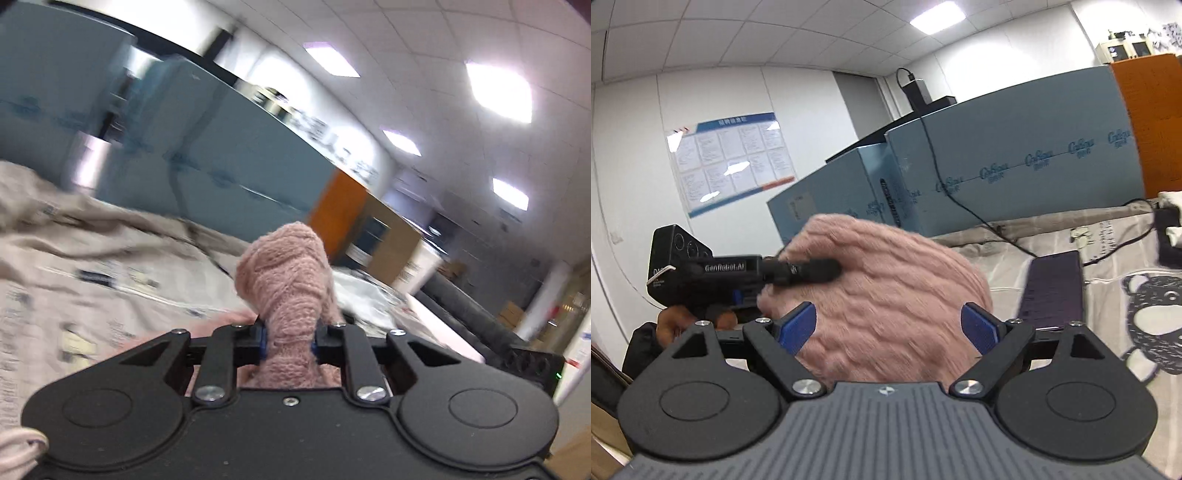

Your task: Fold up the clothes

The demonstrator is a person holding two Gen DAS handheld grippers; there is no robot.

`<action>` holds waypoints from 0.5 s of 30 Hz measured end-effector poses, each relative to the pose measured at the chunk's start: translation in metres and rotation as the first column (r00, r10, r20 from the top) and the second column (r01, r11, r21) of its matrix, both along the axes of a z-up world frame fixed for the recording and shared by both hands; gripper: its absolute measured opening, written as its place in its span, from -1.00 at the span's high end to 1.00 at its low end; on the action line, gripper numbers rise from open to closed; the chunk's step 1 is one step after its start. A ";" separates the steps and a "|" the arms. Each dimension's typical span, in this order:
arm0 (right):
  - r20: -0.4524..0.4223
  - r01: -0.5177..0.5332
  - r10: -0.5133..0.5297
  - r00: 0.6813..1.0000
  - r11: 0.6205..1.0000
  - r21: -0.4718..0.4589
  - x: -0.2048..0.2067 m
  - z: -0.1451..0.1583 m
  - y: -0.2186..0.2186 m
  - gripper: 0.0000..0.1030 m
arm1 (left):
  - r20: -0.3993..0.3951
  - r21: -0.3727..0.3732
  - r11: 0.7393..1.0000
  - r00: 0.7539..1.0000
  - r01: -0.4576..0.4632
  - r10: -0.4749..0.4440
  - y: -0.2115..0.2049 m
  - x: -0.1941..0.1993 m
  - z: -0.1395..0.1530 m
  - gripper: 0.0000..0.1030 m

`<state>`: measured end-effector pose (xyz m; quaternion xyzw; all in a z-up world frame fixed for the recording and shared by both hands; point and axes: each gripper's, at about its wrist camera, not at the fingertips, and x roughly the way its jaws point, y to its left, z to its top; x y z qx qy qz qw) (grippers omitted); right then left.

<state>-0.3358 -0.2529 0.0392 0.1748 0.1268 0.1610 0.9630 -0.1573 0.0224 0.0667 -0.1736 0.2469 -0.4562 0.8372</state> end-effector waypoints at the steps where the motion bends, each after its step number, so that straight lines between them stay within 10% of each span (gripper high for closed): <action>1: -0.003 -0.017 0.017 1.000 1.000 0.014 0.005 0.000 0.001 -0.64 | -0.017 0.032 0.999 0.999 -0.032 0.033 0.004 0.003 -0.006 0.62; 9: -0.007 -0.197 0.200 0.980 0.973 0.122 0.045 0.000 0.017 -0.64 | -0.056 0.191 0.968 0.982 -0.165 0.179 0.022 0.009 -0.040 0.50; 12: -0.028 -0.230 0.234 0.972 0.968 0.105 0.057 0.000 0.025 -0.64 | 0.016 0.263 0.936 0.971 -0.234 0.238 0.016 0.007 -0.035 -0.18; 15: -0.085 -0.211 0.221 0.972 0.971 0.113 0.074 -0.006 0.023 -0.64 | 0.035 0.316 0.906 0.958 -0.280 0.284 0.011 0.013 -0.040 -0.36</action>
